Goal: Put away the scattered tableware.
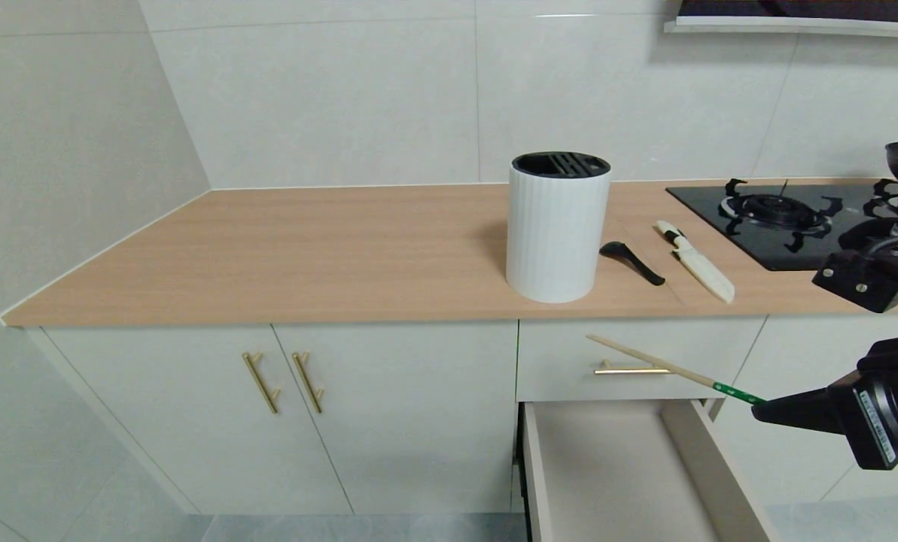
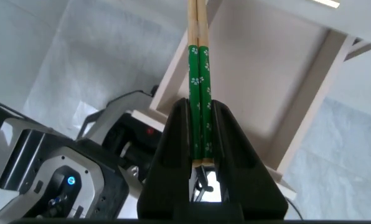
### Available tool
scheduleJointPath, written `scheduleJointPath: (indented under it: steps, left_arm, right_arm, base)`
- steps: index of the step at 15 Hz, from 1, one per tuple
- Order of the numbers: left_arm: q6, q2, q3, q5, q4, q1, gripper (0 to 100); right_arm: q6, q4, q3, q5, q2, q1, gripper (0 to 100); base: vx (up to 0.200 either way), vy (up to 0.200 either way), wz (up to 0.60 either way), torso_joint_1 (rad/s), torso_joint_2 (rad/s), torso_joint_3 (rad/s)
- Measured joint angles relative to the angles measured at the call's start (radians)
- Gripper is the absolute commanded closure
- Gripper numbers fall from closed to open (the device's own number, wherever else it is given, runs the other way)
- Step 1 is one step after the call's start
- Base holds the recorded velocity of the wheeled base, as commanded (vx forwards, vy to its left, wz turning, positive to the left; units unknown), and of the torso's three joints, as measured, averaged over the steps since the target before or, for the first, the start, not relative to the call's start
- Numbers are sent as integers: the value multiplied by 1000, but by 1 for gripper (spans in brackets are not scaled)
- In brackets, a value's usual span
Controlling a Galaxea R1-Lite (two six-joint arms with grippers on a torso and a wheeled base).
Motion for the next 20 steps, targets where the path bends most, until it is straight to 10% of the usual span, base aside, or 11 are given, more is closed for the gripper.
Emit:
scheduleJointPath:
  steps: [20]
  left_arm:
    - [0,0,0,0,0,0,0]
  right_arm:
    - [-24,-54,27,-4,69,0,100]
  base:
    - [0,0,0,-134,401,261]
